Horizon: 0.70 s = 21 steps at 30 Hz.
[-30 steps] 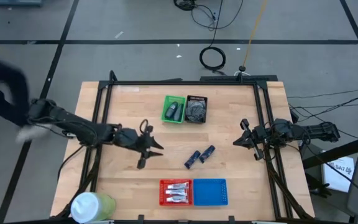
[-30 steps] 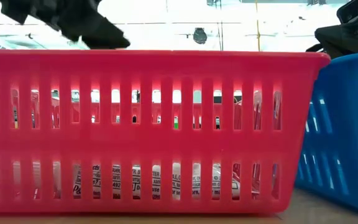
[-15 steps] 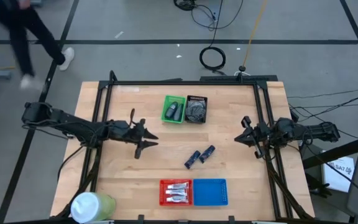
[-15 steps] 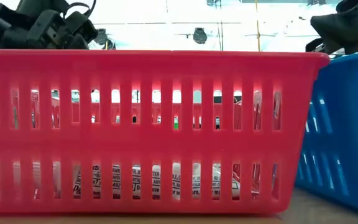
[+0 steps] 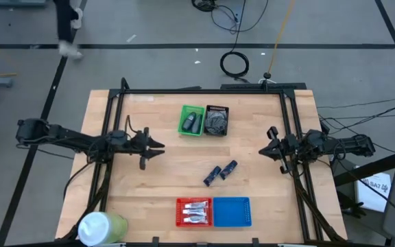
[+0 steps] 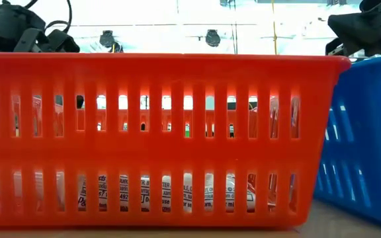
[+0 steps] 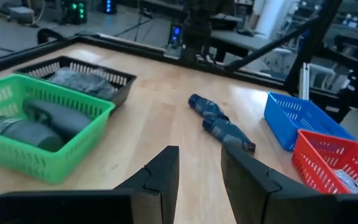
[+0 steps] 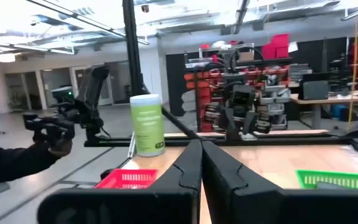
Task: Pick & Place Travel size toiletries
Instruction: Put the right shave cream into the blue bin
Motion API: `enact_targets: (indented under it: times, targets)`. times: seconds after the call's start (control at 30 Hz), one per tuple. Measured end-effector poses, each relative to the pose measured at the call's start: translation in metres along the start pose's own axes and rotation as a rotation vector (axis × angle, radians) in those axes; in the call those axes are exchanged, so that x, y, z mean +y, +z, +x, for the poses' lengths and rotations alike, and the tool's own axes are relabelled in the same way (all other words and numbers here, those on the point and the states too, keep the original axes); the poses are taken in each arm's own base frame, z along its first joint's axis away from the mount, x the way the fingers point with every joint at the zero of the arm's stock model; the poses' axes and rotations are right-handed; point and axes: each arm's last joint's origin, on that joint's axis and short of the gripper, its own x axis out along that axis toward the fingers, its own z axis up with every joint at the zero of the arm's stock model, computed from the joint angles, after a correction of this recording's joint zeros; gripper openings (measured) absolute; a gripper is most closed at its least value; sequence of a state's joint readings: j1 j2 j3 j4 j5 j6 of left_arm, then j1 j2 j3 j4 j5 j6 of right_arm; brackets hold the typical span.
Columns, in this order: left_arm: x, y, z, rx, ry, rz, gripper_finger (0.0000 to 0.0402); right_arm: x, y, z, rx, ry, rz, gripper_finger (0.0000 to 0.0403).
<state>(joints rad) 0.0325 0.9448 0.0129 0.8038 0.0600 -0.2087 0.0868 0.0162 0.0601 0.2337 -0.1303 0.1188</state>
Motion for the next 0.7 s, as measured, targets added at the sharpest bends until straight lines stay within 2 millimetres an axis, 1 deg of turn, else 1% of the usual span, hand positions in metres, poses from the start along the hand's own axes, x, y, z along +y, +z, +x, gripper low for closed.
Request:
enact_targets:
  times: [0.1, 0.27, 0.4, 0.5, 0.57, 0.7]
  targets:
    - [0.0, 0.003, -0.004, -0.012, 0.006, -0.014, 0.0115, 0.0, 0.0, 0.0, -0.003, -0.016, -0.001, 0.0]
    - [-0.001, 0.005, -0.007, -0.012, -0.01, 0.016, 0.0115, -0.001, -0.002, 0.002, 0.018, -0.038, -0.028, 0.0]
    - [0.0, 0.003, -0.008, 0.015, -0.008, 0.029, 0.0115, -0.005, -0.008, 0.008, 0.073, -0.125, -0.006, 0.0005]
    - [-0.001, 0.004, -0.009, 0.003, -0.01, 0.03, 0.0115, -0.008, -0.012, 0.015, 0.115, -0.174, 0.013, 0.0027]
    - [-0.001, 0.005, -0.009, -0.002, -0.008, 0.03, 0.0115, -0.01, -0.017, 0.021, 0.196, -0.201, 0.017, 0.0051]
    - [0.0, 0.005, -0.009, -0.002, -0.005, 0.025, 0.0115, -0.011, -0.003, 0.042, 0.25, -0.215, 0.018, 0.0111]
